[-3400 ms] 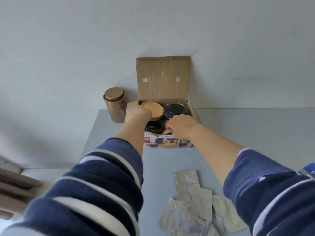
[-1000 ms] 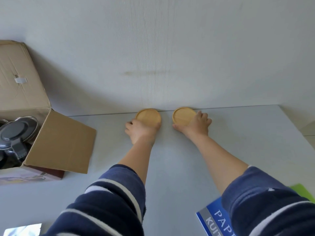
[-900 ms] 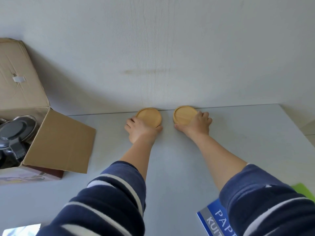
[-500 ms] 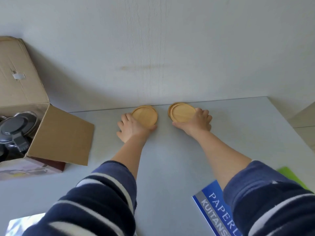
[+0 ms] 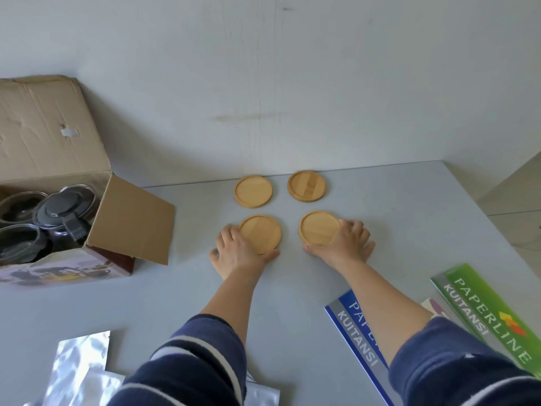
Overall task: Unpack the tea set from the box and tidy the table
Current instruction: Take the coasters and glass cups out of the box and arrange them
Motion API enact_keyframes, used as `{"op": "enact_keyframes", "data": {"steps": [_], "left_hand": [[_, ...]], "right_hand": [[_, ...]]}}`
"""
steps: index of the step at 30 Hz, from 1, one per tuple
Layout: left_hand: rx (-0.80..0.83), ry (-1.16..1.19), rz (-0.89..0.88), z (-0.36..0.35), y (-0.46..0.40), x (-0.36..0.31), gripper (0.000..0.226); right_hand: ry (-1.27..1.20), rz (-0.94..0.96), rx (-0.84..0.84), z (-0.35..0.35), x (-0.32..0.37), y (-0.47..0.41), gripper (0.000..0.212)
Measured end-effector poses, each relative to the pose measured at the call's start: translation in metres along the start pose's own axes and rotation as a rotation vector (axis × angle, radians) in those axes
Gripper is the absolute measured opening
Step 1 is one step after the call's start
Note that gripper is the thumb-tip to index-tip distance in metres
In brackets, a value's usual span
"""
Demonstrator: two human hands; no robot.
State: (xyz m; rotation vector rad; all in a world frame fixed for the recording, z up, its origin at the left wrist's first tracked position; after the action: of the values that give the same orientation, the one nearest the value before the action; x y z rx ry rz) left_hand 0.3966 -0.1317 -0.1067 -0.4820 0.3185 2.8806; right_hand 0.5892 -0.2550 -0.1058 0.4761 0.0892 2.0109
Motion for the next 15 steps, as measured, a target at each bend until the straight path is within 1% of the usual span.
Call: {"op": "enact_keyframes", "data": {"steps": [3, 5, 7, 12, 15], "left_hand": [[0.025, 0.026, -0.016, 0.003, -0.001, 0.002, 0.115], [0.003, 0.07, -0.017, 0.014, -0.003, 0.007, 0.112], [-0.093, 0.07, -0.043, 0.038, -0.006, 0.015, 0.101], [-0.396, 0.07, -0.122, 0.116, -0.012, 0.049, 0.064], [-0.516, 0.119, -0.103, 0.163, -0.018, 0.09, 0.053]], "right_hand": [[0.011, -0.005, 0.069, 0.002, 0.003, 0.001, 0.123], [-0.007, 0.005, 0.086, 0.009, 0.011, 0.001, 0.126], [-0.019, 0.052, 0.078, 0.019, 0.028, 0.001, 0.12], [-0.01, 0.24, 0.08, 0.034, 0.098, 0.016, 0.097], [0.017, 0.385, 0.094, 0.03, 0.156, 0.04, 0.09]]}}
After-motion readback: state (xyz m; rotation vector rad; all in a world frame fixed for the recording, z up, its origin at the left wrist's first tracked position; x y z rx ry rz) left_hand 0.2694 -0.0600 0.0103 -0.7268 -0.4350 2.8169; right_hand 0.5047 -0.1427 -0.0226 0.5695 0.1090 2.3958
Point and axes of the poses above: each hand's wrist, its own y-axis away from the middle knuckle, its own z-axis out of the back of the hand, x = y × z, the point moved 6 cm from there along -y, towards the middle knuckle, and after that the axes turned 1 degree about -x, right-handed, at the moved point
